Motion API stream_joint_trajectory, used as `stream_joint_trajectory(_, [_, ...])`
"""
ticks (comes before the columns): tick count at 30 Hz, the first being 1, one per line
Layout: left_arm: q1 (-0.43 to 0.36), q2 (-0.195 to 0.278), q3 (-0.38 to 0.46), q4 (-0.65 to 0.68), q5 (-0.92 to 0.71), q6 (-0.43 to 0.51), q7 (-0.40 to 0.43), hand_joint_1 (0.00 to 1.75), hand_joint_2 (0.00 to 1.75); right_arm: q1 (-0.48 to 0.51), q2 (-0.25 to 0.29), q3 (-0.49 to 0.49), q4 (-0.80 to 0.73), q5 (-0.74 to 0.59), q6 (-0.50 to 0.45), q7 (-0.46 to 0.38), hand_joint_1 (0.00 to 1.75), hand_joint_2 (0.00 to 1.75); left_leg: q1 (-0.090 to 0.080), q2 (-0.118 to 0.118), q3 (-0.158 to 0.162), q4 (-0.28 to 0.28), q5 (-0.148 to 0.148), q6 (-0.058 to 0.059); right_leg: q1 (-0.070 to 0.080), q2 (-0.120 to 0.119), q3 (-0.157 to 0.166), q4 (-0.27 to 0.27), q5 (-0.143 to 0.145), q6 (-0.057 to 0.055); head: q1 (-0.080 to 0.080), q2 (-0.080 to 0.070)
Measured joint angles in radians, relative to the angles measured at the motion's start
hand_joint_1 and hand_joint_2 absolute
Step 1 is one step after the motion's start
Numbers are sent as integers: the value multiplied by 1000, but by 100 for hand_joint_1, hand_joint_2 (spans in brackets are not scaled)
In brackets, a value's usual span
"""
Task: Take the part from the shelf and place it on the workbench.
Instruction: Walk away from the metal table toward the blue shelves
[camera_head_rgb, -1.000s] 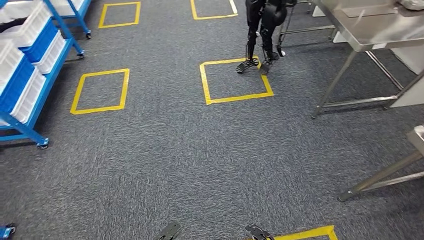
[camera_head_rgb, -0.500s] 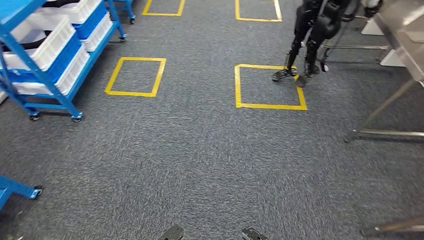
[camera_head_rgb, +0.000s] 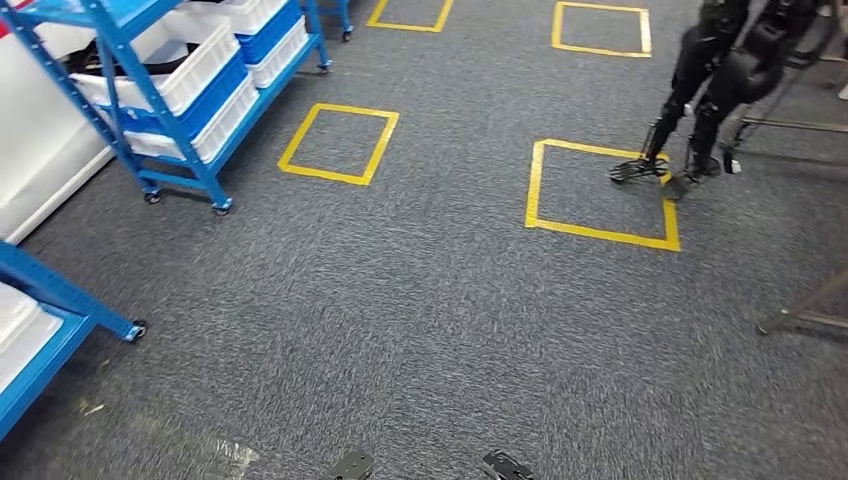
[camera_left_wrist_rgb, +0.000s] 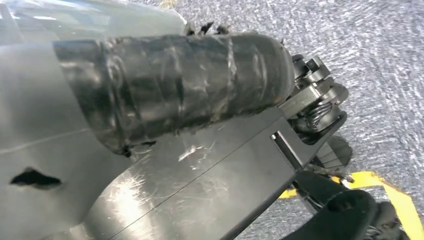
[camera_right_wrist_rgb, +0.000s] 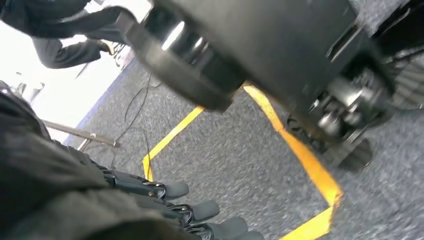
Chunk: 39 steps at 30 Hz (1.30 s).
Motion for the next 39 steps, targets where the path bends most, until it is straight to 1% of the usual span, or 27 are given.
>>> stream_joint_trajectory(2, [2, -1, -5, 0, -5, -3, 0, 0, 0, -2, 8, 0, 0, -2, -2, 0, 0, 0, -5, 34, 73, -134, 55, 8, 3, -22, 9, 0, -7, 6, 0, 0])
stream_joint_trajectory(4, [3, -2, -7, 0, -8, -5, 1, 0, 0, -4, 12, 0, 0, -2, -1, 0, 0, 0, -14, 62, 109, -205, 69, 19, 8, -40, 14, -1, -12, 15, 1, 0])
stream_joint_trajectory(5, [4, -3, -8, 0, -10, -6, 1, 0, 0, -5, 13, 0, 0, -2, 0, 0, 0, 0, -18, 62, 110, -210, 66, 24, 10, -49, 16, -4, -13, 19, 1, 0])
stream_joint_trajectory(7, [5, -5, -11, 0, -14, -7, 2, 0, 0, -6, 15, 0, 0, -3, 5, 0, 0, 0, -15, 38, 111, -219, 70, 36, 10, -60, 22, -7, -18, 30, 3, 0])
stream_joint_trajectory(9, [5, -7, -14, 0, -18, -9, 3, 0, 0, -7, 16, 0, 0, -2, 12, 4, 0, 0, -10, 18, 119, -231, 75, 49, 7, -20, 11, 26, -44, 39, 7, 0])
stream_joint_trajectory(11, [2, -9, -18, 0, -23, -11, 6, 0, 0, -5, 15, 0, 1, 2, 18, 12, 0, 0, -7, -2, 124, -237, 77, 57, 5, 35, -44, 137, -96, 42, 13, 0])
stream_joint_trajectory(12, [1, -10, -20, 0, -27, -12, 8, 0, 0, -2, 14, 0, 1, 5, 20, 16, 0, 0, -7, -14, 124, -237, 77, 59, 5, 47, -79, 201, -118, 42, 14, 0])
stream_joint_trajectory(13, [0, -11, -24, 0, -34, -14, 11, 0, 0, 2, 13, 0, 2, 9, 21, 20, 0, 0, -7, -28, 125, -236, 77, 60, 5, 53, -108, 248, -125, 43, 15, 0])
stream_joint_trajectory(14, [0, -12, -28, 0, -46, -16, 13, 0, 0, 5, 13, 0, 2, 13, 23, 22, 0, 0, -7, -43, 126, -236, 76, 60, 4, 55, -122, 260, -112, 42, 15, 0])
stream_joint_trajectory(15, [-1, -13, -33, 0, -62, -19, 15, 0, 0, 6, 11, 0, 3, 16, 26, 23, 0, 0, -7, -58, 127, -235, 76, 60, 4, 57, -117, 232, -82, 41, 15, 0])
stream_joint_trajectory(16, [-2, -15, -40, 0, -80, -22, 17, 0, 0, 6, 8, 0, 3, 19, 30, 24, 0, 0, -7, -73, 129, -234, 75, 59, 4, 66, -97, 173, -39, 38, 16, 0])
stream_joint_trajectory(17, [-4, -17, -47, 0, -93, -24, 18, 0, 0, 4, 4, 0, 3, 20, 34, 24, 0, 0, -7, -86, 130, -233, 74, 57, 3, 89, -72, 105, -3, 35, 16, 0])
stream_joint_trajectory(18, [-6, -19, -53, 0, -102, -25, 18, 0, 0, 3, 0, 0, 3, 19, 38, 23, 0, 0, -7, -98, 129, -230, 71, 54, 2, 110, -48, 46, 21, 33, 15, 0])
stream_joint_trajectory(20, [-9, -23, -62, 0, -108, -25, 18, 0, 0, 2, -7, 0, 4, 16, 41, 19, 0, 0, -6, -117, 123, -228, 71, 44, 3, 134, -25, -6, 30, 30, 15, 0])
stream_joint_trajectory(22, [-9, -23, -71, 0, -110, -24, 18, 0, 0, 2, -10, 1, 4, 14, 43, 16, 0, 0, -3, -132, 119, -230, 73, 32, 2, 114, -18, -15, 32, 24, 16, 0])
stream_joint_trajectory(23, [-9, -23, -76, 0, -110, -24, 19, 0, 0, 1, -12, 1, 4, 13, 44, 15, 0, 0, -4, -120, 116, -224, 69, 27, 0, 103, -12, -22, 33, 20, 15, 0])
stream_joint_trajectory(24, [-10, -23, -80, 0, -110, -24, 19, 0, 0, 0, -13, 1, 3, 13, 47, 14, 0, 0, -5, -96, 106, -203, 57, 22, -2, 92, -5, -28, 35, 14, 12, 0])
stream_joint_trajectory(26, [-11, -23, -85, 0, -111, -23, 20, 0, 0, 1, -18, 1, 3, 14, 52, 14, 0, 0, -5, -35, 58, -102, 8, 13, -2, 67, 5, -36, 33, 6, 5, 0])
stream_joint_trajectory(28, [-14, -23, -90, 0, -115, -23, 20, 0, 0, 4, -22, 1, 4, 15, 56, 13, 0, 0, 0, -15, -1, 13, -34, 7, 1, 36, 11, -36, 27, 3, 2, 0])
stream_joint_trajectory(29, [-15, -23, -92, 0, -116, -23, 20, 0, 0, 6, -23, 1, 5, 16, 57, 13, 0, 0, 2, -12, -12, 32, -32, 4, 1, 21, 14, -35, 24, 4, 3, 0])
stream_joint_trajectory(30, [-15, -23, -96, 0, -117, -23, 21, 0, 0, 6, -24, 1, 5, 16, 57, 13, 0, 0, 4, -8, -3, 15, -12, 2, 0, 7, 18, -35, 20, 6, 2, 0])
stream_joint_trajectory(31, [-14, -22, -98, 0, -117, -23, 21, 0, 0, 6, -25, 1, 5, 16, 57, 13, 0, 0, 6, 0, 23, -36, 20, 1, -1, -5, 23, -35, 16, 9, 2, 0])
stream_joint_trajectory(33, [-11, -22, -103, 0, -117, -24, 22, 0, 0, 4, -27, 1, 5, 16, 57, 13, 0, 0, 2, 43, 88, -163, 71, 2, 1, -25, 33, -33, 6, 20, 1, 0])
stream_joint_trajectory(35, [-9, -23, -104, 0, -116, -25, 22, 0, 0, 4, -31, 1, 5, 16, 57, 13, 0, 0, -5, 71, 114, -221, 79, 13, 8, -44, 37, -31, -1, 32, 2, 0])
stream_joint_trajectory(37, [-7, -23, -105, 0, -111, -26, 22, 0, 0, 2, -33, 1, 6, 16, 57, 13, 0, 0, -8, 53, 111, -223, 77, 29, 11, -66, 42, -33, -5, 41, 6, 0])
stream_joint_trajectory(38, [-5, -23, -105, 0, -108, -25, 22, 0, 0, 0, -33, 1, 5, 16, 57, 13, 0, 0, -8, 42, 112, -225, 78, 35, 9, -63, 43, -29, -13, 46, 10, 0])
stream_joint_trajectory(39, [-5, -23, -105, 0, -105, -23, 21, 0, 0, -2, -33, 1, 5, 16, 57, 12, 0, 0, -7, 31, 113, -228, 79, 42, 6, -45, 38, -13, -26, 49, 12, 0])
